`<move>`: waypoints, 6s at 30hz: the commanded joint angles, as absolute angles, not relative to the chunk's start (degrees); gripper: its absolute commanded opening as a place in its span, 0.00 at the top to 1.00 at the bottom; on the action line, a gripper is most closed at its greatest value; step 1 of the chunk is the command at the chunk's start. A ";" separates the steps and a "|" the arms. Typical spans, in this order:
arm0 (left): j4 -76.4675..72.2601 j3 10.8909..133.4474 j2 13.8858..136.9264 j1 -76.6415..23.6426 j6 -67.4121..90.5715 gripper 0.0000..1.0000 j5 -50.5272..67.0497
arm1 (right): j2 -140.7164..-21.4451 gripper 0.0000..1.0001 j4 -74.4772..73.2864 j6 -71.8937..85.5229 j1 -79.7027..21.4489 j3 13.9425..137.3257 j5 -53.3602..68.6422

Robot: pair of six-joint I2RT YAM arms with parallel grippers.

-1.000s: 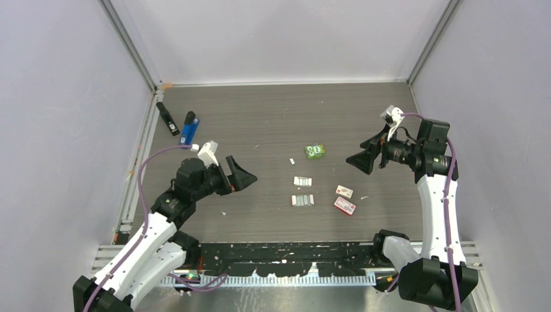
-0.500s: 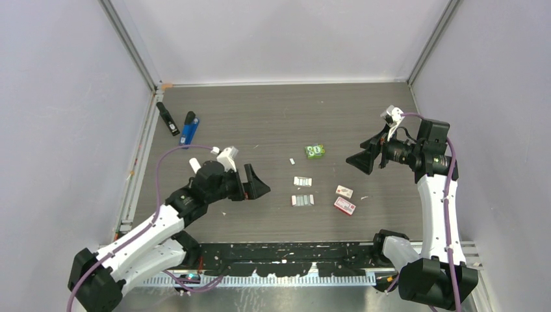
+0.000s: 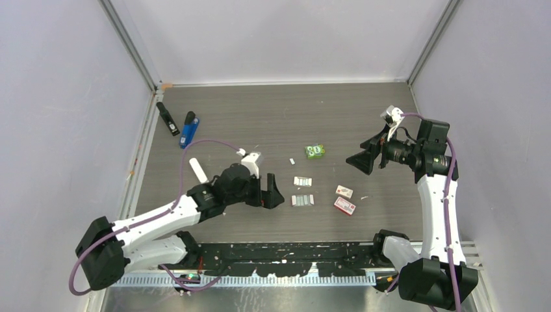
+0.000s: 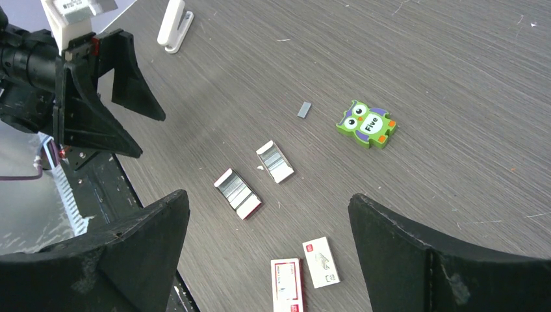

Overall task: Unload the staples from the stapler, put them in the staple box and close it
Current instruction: Move the stapler to the center of the board.

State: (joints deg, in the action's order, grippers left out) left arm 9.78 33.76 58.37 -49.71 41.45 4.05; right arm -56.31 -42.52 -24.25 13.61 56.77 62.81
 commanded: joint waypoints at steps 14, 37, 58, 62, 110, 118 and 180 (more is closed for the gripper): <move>-3.90 35.82 68.50 -59.30 31.75 0.04 -6.32 | -57.39 0.04 -48.20 -31.11 13.37 58.10 65.82; -14.07 34.69 74.17 -61.81 32.18 0.04 -6.08 | -57.41 0.04 -48.58 -31.77 13.36 58.10 66.01; -12.88 39.73 83.33 -63.50 33.21 0.04 -8.27 | -57.34 0.03 -49.38 -32.46 13.38 58.36 66.13; -4.54 43.69 82.46 -63.29 32.96 0.03 -10.46 | -57.06 0.03 -50.51 -33.44 13.36 58.86 66.31; 34.41 57.75 67.37 -11.68 35.71 0.41 -13.68 | -57.00 0.03 -50.93 -33.49 9.97 59.06 65.62; 34.58 59.06 77.44 4.41 37.45 0.41 -8.52 | -57.02 0.03 -50.99 -33.64 9.52 59.03 65.67; 32.07 60.06 79.49 3.17 28.19 0.04 2.26 | -58.79 0.03 -51.72 -35.33 8.44 58.62 65.74</move>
